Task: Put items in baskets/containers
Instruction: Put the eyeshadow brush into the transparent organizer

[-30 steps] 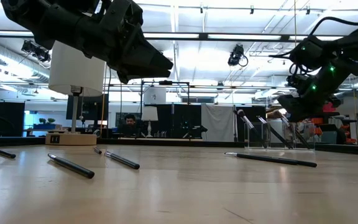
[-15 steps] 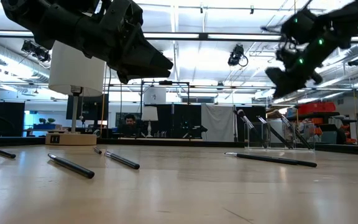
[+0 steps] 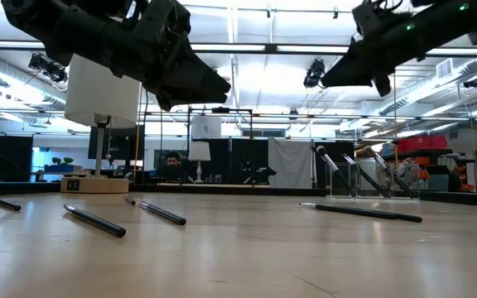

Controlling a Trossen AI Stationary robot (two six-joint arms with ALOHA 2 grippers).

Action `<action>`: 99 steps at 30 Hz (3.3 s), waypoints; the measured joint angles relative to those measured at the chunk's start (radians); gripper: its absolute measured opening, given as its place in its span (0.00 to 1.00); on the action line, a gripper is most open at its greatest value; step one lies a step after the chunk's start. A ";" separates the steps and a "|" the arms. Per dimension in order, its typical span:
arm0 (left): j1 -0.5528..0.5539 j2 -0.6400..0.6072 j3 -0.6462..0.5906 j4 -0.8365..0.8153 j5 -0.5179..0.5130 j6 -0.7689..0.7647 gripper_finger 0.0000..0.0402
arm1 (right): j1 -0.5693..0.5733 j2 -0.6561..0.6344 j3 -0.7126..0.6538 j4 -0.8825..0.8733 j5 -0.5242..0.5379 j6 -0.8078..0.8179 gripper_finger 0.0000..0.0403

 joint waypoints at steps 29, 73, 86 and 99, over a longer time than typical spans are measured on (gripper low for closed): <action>0.000 0.000 0.000 0.000 -0.056 0.015 0.41 | 0.249 0.574 0.000 0.053 -0.018 0.318 0.42; 0.006 0.000 0.000 -0.001 -0.064 0.005 0.41 | 0.314 0.688 -0.191 0.351 0.034 0.250 0.35; 0.006 0.000 0.000 0.000 -0.064 0.004 0.41 | 0.297 0.741 -0.187 0.400 0.041 0.218 0.10; 0.005 0.000 0.000 -0.003 -0.063 0.005 0.41 | 0.303 0.614 -0.195 0.302 0.061 0.296 0.02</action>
